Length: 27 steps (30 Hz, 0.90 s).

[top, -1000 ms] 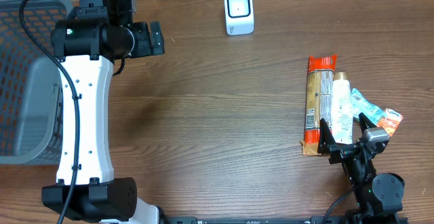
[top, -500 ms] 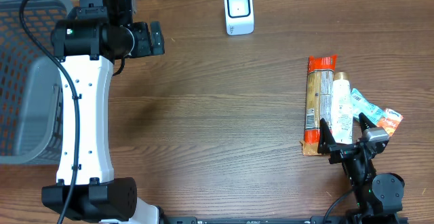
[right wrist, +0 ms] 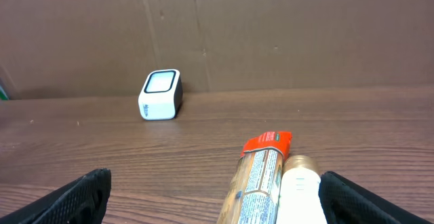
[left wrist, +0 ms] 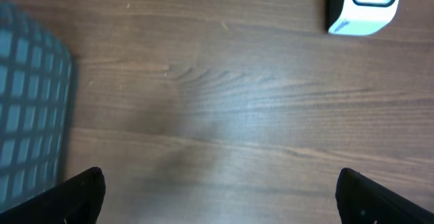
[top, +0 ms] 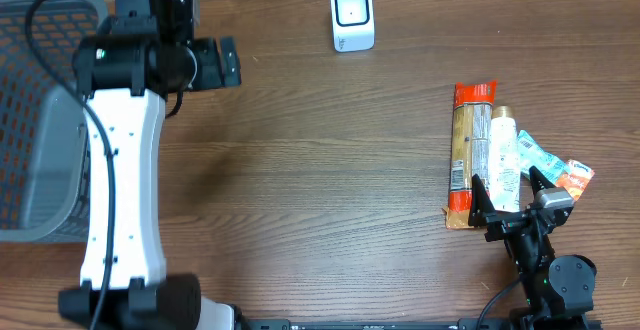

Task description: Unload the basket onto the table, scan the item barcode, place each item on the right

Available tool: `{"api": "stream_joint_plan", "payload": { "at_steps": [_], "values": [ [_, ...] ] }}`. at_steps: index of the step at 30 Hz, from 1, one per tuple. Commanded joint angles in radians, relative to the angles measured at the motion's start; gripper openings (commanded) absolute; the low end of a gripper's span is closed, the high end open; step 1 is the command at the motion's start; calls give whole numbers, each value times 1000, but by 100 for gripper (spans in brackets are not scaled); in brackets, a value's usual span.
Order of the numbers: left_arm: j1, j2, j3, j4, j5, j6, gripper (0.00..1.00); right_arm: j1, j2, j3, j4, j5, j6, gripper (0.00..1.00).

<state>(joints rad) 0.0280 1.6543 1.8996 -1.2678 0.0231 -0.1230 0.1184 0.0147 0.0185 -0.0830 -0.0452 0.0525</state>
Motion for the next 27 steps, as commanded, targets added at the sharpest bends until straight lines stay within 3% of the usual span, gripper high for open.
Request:
{"api": "stream_joint_plan", "payload": {
  "at_steps": [1,6,13,18,22,27],
  "values": [
    [-2,-148,-106,2,-39,11,100,-1,-12,-11,3,-1,3,100],
    [-2,-369,-418,265,-56,28,100,-1,-12,-11,3,-1,3,100],
    [-2,-744,-948,795,47,264,100,-1,-12,-11,3,-1,3,100],
    [6,-969,-1259,1112,41,277,100,-1,-12,-11,3,-1,3,100],
    [13,-1125,-1461,1256,39,282,100,-1,-12,-11,3,-1,3,100],
    [13,-1290,-1635,1317,37,290,100,-1,-12,-11,3,-1,3,100]
  ]
}}
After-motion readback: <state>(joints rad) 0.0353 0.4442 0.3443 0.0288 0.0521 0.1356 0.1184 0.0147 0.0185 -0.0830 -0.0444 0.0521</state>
